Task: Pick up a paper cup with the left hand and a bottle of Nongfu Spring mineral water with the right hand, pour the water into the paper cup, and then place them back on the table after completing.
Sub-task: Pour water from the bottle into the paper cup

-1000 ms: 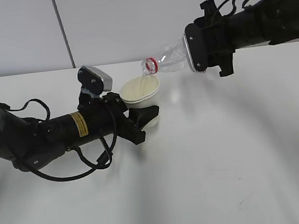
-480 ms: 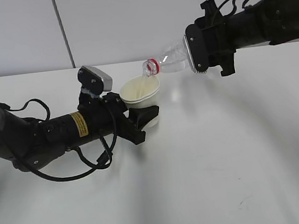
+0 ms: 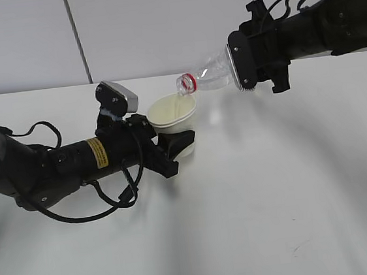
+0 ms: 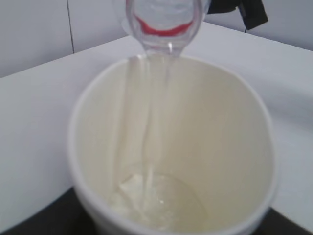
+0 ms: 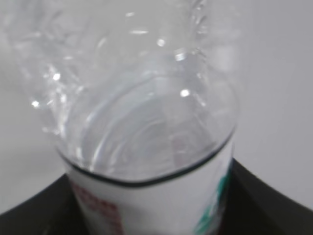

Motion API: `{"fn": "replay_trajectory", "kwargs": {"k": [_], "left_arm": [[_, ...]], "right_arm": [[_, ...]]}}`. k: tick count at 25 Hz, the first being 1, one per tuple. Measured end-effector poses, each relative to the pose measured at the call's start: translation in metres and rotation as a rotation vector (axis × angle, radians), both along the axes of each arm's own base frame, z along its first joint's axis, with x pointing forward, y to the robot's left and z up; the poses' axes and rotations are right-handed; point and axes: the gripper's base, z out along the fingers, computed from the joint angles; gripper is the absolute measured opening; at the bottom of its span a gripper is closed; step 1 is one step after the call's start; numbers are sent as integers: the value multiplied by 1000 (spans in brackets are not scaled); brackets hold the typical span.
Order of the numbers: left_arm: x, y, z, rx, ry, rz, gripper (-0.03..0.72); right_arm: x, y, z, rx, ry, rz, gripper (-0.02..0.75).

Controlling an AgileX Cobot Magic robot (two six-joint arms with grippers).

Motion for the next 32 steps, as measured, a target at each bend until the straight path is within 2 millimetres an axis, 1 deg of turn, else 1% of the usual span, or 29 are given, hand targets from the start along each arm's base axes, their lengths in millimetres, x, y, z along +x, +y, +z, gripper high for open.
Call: {"fn": "replay_trajectory", "kwargs": {"k": [32], "left_arm": [[0,0,-1,6,3,2,379]], "right_arm": [[0,0,0,-9,-3,1,449]]}}
